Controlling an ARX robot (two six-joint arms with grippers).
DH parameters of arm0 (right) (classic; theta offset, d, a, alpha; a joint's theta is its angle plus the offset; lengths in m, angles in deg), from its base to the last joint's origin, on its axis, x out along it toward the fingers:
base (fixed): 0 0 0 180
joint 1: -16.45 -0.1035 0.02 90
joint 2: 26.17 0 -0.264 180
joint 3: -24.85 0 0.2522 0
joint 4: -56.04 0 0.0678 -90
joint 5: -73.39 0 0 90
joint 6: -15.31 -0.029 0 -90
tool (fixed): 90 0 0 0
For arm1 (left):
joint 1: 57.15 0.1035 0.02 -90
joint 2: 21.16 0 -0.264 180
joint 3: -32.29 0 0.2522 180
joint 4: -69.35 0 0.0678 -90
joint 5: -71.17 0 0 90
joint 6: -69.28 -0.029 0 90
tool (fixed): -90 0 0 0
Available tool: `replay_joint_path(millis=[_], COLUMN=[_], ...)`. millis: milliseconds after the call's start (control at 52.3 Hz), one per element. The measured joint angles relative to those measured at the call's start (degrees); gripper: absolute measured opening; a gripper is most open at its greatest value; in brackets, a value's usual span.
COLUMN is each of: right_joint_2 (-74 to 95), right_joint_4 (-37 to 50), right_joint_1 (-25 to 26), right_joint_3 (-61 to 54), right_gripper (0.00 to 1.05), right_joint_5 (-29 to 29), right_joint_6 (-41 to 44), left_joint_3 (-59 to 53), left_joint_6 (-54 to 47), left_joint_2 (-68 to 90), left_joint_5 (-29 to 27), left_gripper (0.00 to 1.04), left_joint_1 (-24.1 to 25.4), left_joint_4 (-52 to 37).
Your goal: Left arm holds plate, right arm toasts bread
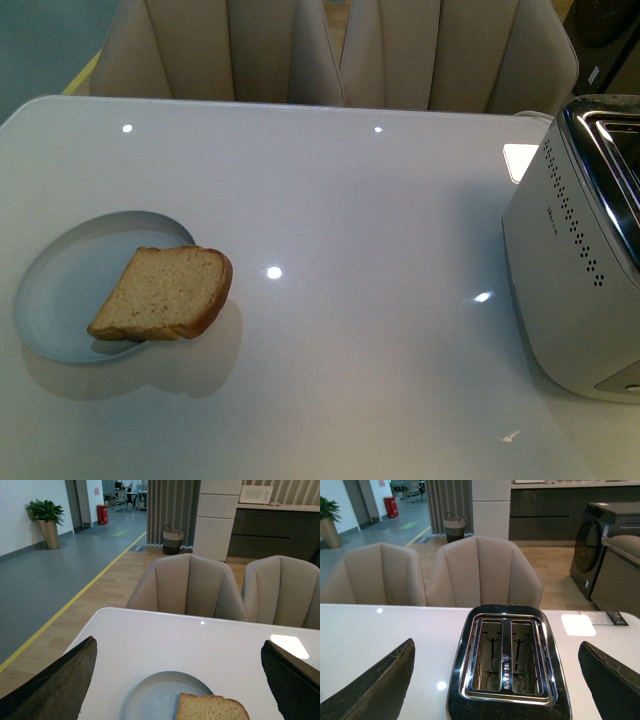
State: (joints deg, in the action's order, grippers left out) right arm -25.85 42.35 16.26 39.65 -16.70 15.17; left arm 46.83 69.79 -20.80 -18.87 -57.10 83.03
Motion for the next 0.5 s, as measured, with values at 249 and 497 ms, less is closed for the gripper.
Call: replay_joint_path(millis=[249,497], right_joint_2=[0.0,0.0], right_joint_4=[0.0,0.0], right_joint_1=[0.0,0.0], right_joint_3=[0.0,0.0], right_gripper=[0.96,0.96], right_joint_5=[0.0,0.0], right_joint_6=[0.0,0.0], left_joint_3=[0.0,0.0], left_joint_6=[0.0,0.0], left_joint_2=[0.0,0.0], left_joint_5=[0.0,0.0], left_gripper=[0.98,0.98], left_joint_1=[0.0,0.0], left_joint_4=[0.0,0.0])
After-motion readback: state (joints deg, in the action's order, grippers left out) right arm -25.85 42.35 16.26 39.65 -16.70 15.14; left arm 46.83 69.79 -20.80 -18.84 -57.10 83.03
